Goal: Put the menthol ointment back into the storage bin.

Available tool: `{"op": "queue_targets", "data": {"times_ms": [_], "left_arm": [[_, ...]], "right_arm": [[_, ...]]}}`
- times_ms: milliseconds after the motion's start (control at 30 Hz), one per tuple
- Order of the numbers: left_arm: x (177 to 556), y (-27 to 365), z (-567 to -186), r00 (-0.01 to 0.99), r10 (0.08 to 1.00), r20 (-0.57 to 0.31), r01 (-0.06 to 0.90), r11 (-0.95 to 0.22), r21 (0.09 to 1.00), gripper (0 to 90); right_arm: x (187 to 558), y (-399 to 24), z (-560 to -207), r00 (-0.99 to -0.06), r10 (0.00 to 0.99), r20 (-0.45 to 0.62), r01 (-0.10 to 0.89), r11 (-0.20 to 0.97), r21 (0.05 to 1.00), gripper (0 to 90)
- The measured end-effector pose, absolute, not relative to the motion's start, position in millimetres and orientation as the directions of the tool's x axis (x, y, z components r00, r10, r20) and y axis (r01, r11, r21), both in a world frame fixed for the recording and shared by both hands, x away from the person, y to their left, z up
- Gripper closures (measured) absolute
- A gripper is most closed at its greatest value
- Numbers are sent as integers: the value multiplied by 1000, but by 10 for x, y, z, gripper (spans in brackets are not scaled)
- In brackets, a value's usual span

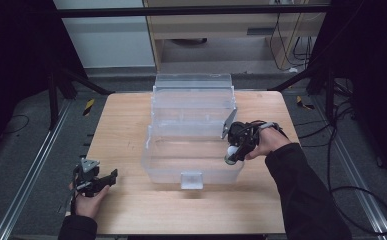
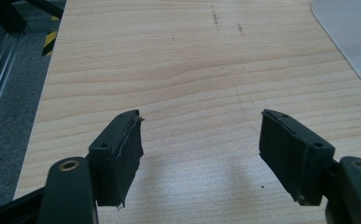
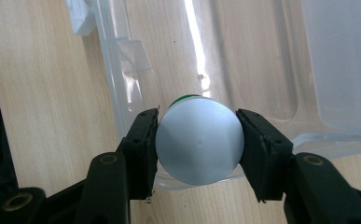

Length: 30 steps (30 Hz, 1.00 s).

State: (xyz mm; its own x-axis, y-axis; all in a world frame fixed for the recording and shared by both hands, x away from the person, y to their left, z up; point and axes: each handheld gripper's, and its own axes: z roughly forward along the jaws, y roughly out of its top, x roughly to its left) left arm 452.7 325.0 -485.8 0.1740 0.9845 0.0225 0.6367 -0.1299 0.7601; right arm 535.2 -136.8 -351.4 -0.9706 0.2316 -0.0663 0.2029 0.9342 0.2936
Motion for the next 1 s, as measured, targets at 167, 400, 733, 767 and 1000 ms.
{"op": "queue_targets", "data": {"times_ms": [167, 400, 733, 767, 1000], "left_arm": [[4526, 3251, -4857, 174, 985, 20, 636, -128, 761, 294], [4528, 3251, -4859, 174, 985, 23, 637, -130, 760, 294], [4528, 3252, -4858, 174, 985, 23, 637, -130, 760, 294], [4529, 3250, -4860, 173, 985, 20, 638, -127, 759, 294], [4529, 3251, -4860, 172, 985, 19, 638, -126, 760, 295]], "right_arm": [[5358, -1365, -3574, -971, 232, -59, 206, 936, 286, 504], [5368, -1372, -3672, -971, 233, -48, 211, 938, 276, 504], [5385, -1374, -3758, -971, 235, -36, 218, 941, 258, 503], [5384, -1374, -3768, -971, 235, -37, 218, 942, 256, 503], [5385, -1390, -3839, -971, 235, -32, 220, 944, 246, 503]]}}
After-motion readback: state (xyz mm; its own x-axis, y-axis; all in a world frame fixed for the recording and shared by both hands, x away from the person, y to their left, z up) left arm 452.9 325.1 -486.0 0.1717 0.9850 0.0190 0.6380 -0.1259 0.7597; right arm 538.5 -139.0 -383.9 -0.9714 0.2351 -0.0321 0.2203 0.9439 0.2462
